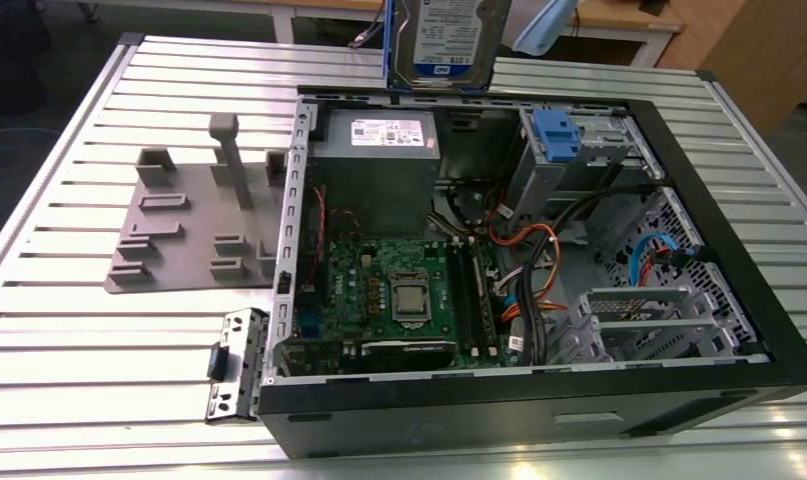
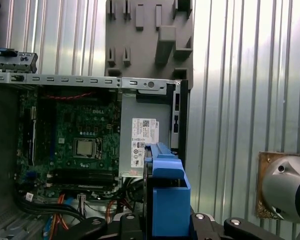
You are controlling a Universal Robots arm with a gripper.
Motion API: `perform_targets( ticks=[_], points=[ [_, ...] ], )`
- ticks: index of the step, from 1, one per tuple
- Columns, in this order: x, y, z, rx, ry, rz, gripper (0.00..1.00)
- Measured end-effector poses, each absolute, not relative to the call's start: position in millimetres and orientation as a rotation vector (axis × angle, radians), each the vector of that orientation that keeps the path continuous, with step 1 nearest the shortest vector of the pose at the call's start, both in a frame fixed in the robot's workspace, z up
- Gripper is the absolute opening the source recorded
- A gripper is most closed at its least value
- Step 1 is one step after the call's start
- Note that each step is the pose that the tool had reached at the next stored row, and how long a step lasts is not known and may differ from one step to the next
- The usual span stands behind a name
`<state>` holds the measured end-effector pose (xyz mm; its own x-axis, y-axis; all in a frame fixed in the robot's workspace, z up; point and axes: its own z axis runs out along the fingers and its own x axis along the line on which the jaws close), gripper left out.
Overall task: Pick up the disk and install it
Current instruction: 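Pick up the disk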
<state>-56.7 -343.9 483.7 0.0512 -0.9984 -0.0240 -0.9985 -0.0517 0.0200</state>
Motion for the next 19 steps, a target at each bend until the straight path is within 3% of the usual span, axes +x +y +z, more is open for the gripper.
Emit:
perform_targets(
  ticks=[19],
  points=[
    [-43,-356,483,-2.276,2.162,0.049,0.36]
  ],
)
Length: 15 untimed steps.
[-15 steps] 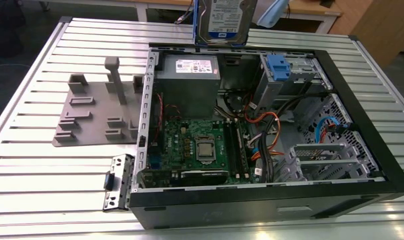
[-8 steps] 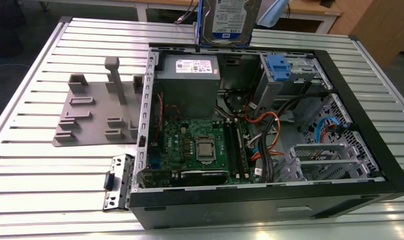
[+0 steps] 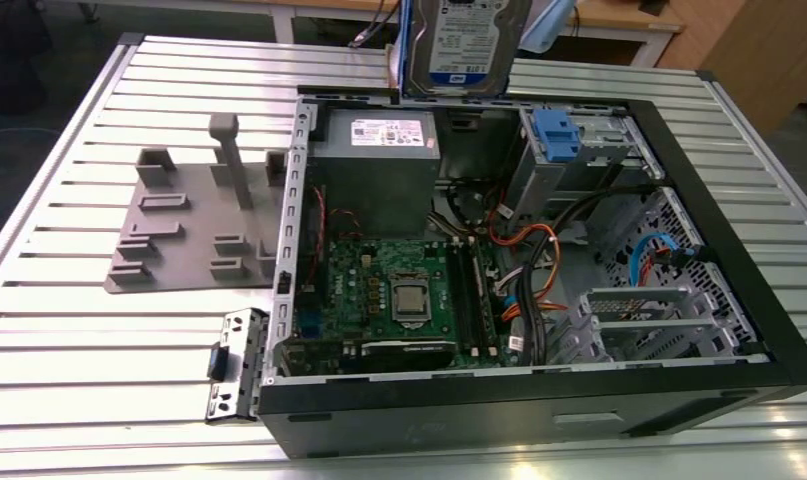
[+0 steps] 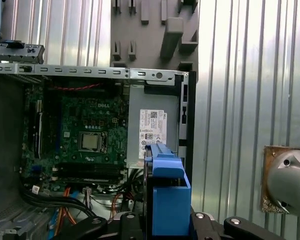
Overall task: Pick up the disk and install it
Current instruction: 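Pick up the disk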
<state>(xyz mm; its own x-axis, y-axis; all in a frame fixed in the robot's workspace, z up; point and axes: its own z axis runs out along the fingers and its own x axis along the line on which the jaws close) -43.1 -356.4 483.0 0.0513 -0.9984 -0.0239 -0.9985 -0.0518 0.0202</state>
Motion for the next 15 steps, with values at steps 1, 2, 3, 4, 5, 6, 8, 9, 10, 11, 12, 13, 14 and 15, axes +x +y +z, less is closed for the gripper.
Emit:
perform_targets(
  ticks=[1,2,3,4,5,6,8,9,10,11,12,13,14,15],
  points=[
    [-43,-359,483,-2.276,2.162,0.049,0.36],
    [-43,-361,483,-2.276,2.162,0.049,0.36],
    [-43,-363,483,-2.276,2.162,0.049,0.36],
    [-43,-365,483,-2.276,2.162,0.049,0.36],
    [-43,-366,483,-2.276,2.162,0.049,0.36],
    [-43,-368,483,-2.276,2.162,0.049,0.36],
    [-42,-371,483,-2.276,2.162,0.049,0.36],
    [-42,-372,483,-2.276,2.162,0.049,0.36],
    [-42,-373,483,-2.276,2.162,0.049,0.36],
    [-42,-374,483,-2.276,2.162,0.049,0.36],
    [-42,-375,483,-2.276,2.162,0.049,0.36],
    [-42,-376,483,-2.276,2.162,0.049,0.36],
    [-42,-378,483,-2.276,2.162,0.049,0.36],
    [-42,-379,483,-2.277,2.162,0.049,0.36]
  ],
)
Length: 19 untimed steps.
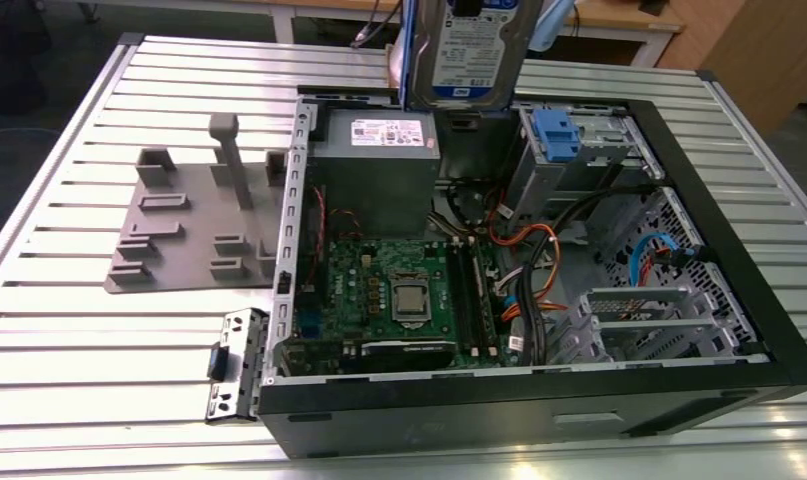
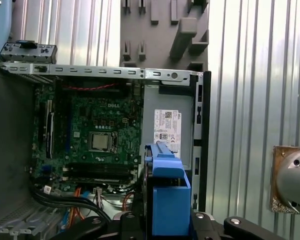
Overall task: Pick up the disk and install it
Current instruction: 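Pick up the disk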
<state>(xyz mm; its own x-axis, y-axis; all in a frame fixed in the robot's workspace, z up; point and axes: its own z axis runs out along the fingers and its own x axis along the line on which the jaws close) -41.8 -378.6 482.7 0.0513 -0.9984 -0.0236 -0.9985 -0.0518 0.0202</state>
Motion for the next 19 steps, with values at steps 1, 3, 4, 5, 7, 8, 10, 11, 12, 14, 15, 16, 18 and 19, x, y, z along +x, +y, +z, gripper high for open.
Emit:
perform_targets(
  ticks=[1,3,4,5,7,8,10,11,12,14,15,16,18,19],
  points=[
    [-42,-380,483,-2.277,2.162,0.049,0.36],
    [-42,-383,483,-2.277,2.162,0.049,0.36],
    [-42,-384,483,-2.277,2.162,0.049,0.36],
    [-42,-385,483,-2.277,2.162,0.048,0.36],
    [-42,-388,483,-2.277,2.162,0.048,0.36],
    [-41,-389,483,-2.277,2.162,0.048,0.36],
    [-41,-391,483,-2.277,2.163,0.048,0.36],
    [-41,-392,483,-2.277,2.163,0.048,0.36],
    [-41,-393,483,-2.277,2.163,0.048,0.36],
    [-41,-395,483,-2.277,2.163,0.047,0.36],
    [-41,-395,483,-2.277,2.163,0.047,0.36],
    [-41,-396,483,-2.277,2.163,0.047,0.36],
    [-41,-398,483,-2.278,2.163,0.047,0.36],
    [-41,-399,483,-2.278,2.163,0.047,0.36]
  ],
)
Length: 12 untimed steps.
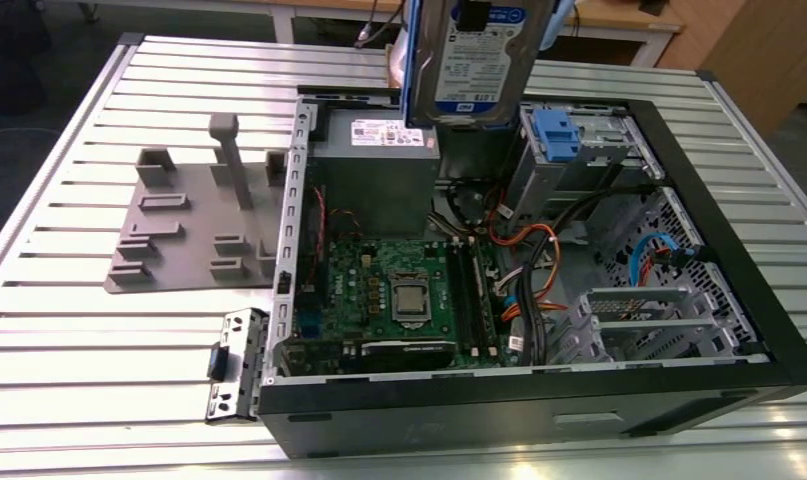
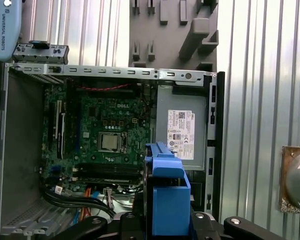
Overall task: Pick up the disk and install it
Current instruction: 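Pick up the disk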
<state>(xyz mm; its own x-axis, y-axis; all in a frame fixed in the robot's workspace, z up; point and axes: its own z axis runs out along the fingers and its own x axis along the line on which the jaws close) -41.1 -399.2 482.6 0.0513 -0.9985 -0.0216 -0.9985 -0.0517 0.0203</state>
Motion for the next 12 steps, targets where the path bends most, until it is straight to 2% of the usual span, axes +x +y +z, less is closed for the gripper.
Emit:
perform_targets(
  ticks=[12],
  points=[
    [-40.8,-409.5,482.5,-2.278,2.164,0.045,0.36]
  ],
)
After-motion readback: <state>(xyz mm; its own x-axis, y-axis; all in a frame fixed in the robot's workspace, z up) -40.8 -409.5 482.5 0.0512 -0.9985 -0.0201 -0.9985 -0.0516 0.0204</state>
